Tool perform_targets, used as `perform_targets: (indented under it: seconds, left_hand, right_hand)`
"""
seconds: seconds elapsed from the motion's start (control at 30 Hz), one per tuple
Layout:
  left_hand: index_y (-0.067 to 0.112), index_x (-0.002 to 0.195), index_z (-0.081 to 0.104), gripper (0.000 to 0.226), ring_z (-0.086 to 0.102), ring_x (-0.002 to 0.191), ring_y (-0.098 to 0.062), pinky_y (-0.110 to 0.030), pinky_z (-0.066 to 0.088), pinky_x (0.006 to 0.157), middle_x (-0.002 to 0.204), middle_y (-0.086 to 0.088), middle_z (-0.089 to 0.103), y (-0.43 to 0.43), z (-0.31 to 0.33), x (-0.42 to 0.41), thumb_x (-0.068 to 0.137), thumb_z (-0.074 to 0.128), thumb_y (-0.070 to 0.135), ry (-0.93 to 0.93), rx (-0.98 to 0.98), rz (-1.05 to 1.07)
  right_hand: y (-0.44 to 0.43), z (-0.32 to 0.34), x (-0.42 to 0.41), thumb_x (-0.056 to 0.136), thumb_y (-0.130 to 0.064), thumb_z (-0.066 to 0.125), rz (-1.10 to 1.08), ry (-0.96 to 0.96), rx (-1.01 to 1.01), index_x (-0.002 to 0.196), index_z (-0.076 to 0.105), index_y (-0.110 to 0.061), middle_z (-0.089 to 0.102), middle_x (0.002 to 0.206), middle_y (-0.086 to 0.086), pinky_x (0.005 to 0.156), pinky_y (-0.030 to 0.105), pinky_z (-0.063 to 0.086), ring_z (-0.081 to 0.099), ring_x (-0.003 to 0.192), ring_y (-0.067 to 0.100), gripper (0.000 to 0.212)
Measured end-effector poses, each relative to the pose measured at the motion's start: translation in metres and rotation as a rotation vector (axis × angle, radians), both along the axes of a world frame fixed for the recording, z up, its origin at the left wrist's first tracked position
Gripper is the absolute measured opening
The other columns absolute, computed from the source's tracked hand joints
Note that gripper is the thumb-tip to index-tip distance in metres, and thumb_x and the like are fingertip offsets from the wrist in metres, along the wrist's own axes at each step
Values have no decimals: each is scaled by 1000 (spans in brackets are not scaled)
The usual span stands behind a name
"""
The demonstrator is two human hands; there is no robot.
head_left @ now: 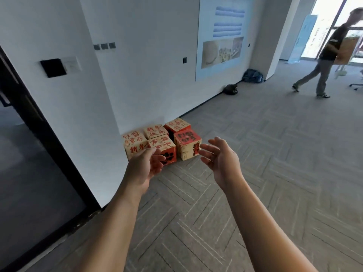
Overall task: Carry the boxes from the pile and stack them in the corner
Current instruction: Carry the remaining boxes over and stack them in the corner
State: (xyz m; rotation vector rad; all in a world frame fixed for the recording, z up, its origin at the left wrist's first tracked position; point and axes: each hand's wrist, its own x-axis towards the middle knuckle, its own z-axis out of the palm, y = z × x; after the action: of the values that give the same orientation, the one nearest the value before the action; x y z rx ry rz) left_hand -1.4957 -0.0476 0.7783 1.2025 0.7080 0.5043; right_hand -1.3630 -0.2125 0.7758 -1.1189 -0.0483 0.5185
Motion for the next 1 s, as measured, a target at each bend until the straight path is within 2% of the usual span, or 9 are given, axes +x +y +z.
perform_targets:
  seconds: [0.1,0.27,0.53,0.6,0.67,0.77,0.9,1.0]
  left_hand:
    - [4,103,66,23,62,71,-22,-31,49,63,85,-14,69,50,-12,48,104,51,21,-24,-49,63]
    - [6,97,66,22,61,72,-20,-31,49,66,83,-13,69,153,-30,135,104,50,20,-40,-113,116]
    - [6,96,64,25,61,83,-28,-31,48,64,98,-23,69,271,-19,293,103,49,24,5,-80,42]
    - [6,96,65,25,61,85,-29,-31,48,65,97,-22,69,291,-20,331,103,49,23,3,-73,30]
    - [6,96,66,25,61,81,-26,-32,48,66,92,-18,70,311,-26,367,102,49,24,14,-71,27]
    - [6,99,66,26,60,77,-23,-32,48,64,95,-20,70,341,-37,419,102,50,26,47,-67,43]
    - [6,97,65,26,58,68,-19,-30,47,61,82,-13,69,374,-39,482,103,49,25,100,-39,125]
    - [5,99,65,25,60,65,-18,-29,46,59,81,-12,69,404,-37,519,102,51,25,130,-16,201]
  right_hand:
    - [58,-11,54,106,-31,57,39,8,-33,112,66,-9,75,98,13,75,34,55,71,79,21,24]
    - [164,-28,147,106,-30,57,93,-2,-78,109,67,-9,75,101,14,72,34,53,70,81,24,24]
    - [267,-28,292,107,-29,53,67,-32,-112,106,66,-10,74,100,15,76,37,52,68,89,27,23]
    - [286,-31,327,107,-29,52,70,-37,-117,105,66,-11,75,98,13,78,37,52,68,90,27,23]
    - [306,-36,363,108,-29,52,72,-38,-122,105,66,-11,75,95,12,78,36,52,69,87,25,23]
    - [338,-48,421,108,-27,52,93,-56,-126,104,66,-10,75,92,10,80,38,52,69,84,24,22]
    - [387,-64,500,107,-29,55,162,-25,-122,110,67,-9,76,101,13,81,38,53,70,89,25,24]
    - [427,-69,551,107,-30,55,222,21,-111,112,68,-9,76,107,16,81,38,54,71,92,27,24]
